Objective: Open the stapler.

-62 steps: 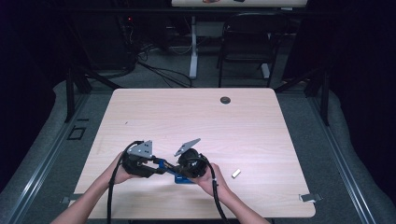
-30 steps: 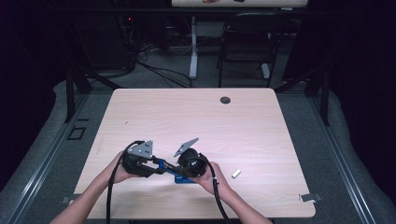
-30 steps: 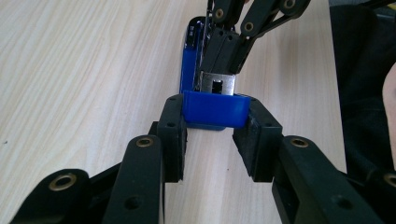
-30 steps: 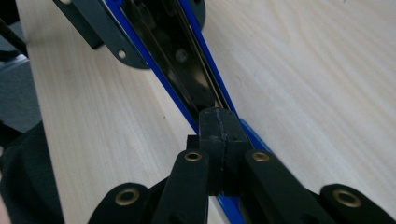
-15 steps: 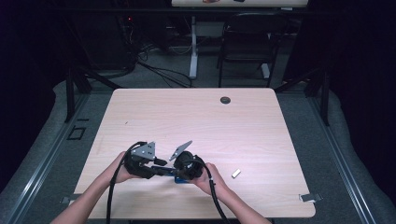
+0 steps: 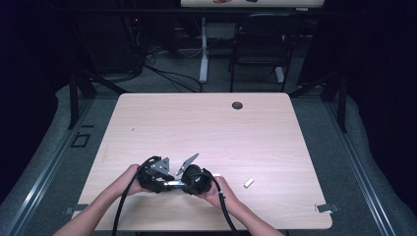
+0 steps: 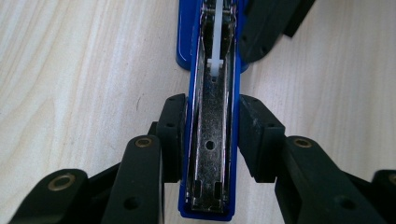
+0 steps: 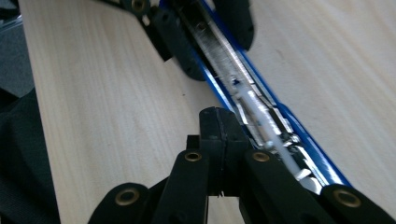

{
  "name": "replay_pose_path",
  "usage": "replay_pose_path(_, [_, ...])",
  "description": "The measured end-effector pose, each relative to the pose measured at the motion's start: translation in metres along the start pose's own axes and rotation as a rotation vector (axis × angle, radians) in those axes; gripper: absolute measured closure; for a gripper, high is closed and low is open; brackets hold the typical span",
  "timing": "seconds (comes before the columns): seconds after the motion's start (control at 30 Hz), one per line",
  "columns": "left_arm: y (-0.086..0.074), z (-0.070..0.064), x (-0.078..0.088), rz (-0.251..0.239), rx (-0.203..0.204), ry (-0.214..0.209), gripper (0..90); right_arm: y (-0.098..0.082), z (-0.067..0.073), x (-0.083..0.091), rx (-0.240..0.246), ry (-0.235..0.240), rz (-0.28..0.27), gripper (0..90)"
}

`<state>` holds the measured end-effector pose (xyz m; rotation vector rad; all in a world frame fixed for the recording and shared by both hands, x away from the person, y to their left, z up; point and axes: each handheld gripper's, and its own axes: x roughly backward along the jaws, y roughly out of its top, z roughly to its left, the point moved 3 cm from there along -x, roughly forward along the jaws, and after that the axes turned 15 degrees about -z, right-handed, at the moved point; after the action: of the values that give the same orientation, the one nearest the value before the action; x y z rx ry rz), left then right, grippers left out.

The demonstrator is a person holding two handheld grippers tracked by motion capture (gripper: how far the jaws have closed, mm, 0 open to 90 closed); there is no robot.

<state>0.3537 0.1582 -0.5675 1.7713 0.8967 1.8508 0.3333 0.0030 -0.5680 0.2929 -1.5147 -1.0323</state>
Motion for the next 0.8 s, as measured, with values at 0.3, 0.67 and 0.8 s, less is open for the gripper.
replay_pose_path(0.3, [-0.003,-0.001,-0.001,-0.016,-0.004,-0.010,66.1,-0.002,-0.019,0.025,-0.038,-0.073,-0.045,90.0])
replay_pose_path(0.67, [-0.006,0.001,-0.003,-0.039,-0.021,-0.008,66.2,-0.018,-0.057,0.051,-0.087,-0.195,0.003,90.0])
replay_pose_path(0.8, [-0.007,0.002,-0.003,-0.031,-0.022,-0.025,66.2,-0.020,-0.061,0.056,-0.092,-0.212,0.006,90.0])
